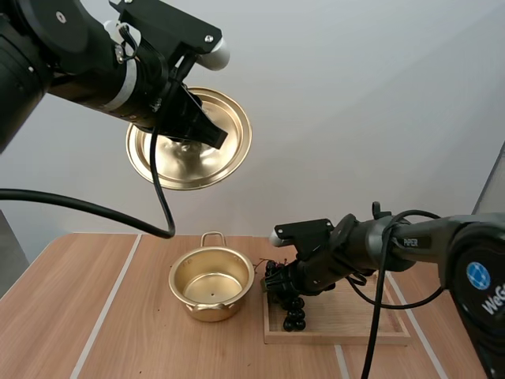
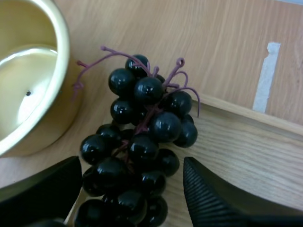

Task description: Open the lid, put the grape in the pot, and close it

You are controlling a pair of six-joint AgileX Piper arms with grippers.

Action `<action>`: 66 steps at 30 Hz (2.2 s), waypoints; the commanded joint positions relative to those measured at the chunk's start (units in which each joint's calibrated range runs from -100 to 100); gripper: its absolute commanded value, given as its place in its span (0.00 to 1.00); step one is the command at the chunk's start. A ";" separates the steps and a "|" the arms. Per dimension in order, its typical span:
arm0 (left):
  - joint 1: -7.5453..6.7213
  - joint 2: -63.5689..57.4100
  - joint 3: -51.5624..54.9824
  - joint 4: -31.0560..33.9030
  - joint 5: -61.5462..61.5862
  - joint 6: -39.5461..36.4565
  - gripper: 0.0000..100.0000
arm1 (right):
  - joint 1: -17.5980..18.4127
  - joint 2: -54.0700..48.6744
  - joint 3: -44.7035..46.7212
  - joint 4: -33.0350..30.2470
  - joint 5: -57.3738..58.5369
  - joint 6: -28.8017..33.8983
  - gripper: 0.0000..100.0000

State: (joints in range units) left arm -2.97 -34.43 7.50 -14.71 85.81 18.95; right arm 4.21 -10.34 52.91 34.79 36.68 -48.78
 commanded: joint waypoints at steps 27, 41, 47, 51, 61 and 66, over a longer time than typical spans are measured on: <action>-0.08 -7.19 -3.45 0.03 -0.88 -0.53 0.00 | 0.03 -5.61 -0.33 -1.39 -2.26 -0.74 0.00; -0.08 -14.83 -9.81 0.88 -1.03 -0.53 0.00 | 5.47 -15.71 -9.68 -1.07 9.67 -0.74 0.00; -0.08 -16.17 -9.81 1.69 -0.88 -0.53 0.00 | 11.02 -15.46 -9.68 -1.19 2.21 -0.74 0.00; -0.08 -16.30 -9.81 3.44 -0.88 -0.53 0.00 | 13.19 -12.75 -9.68 -2.08 -0.45 -0.74 0.00; -0.08 -16.30 -9.81 3.86 -0.88 -0.53 0.00 | 13.62 -1.82 -9.97 -4.01 -7.96 -0.74 0.00; 0.00 -16.30 -9.81 3.86 -0.88 -0.53 0.00 | 13.62 2.88 -12.80 -4.59 -7.96 -0.74 0.00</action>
State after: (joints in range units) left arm -2.97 -50.39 -1.82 -10.69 86.22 18.92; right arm 17.79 -8.40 41.74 30.72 30.35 -48.98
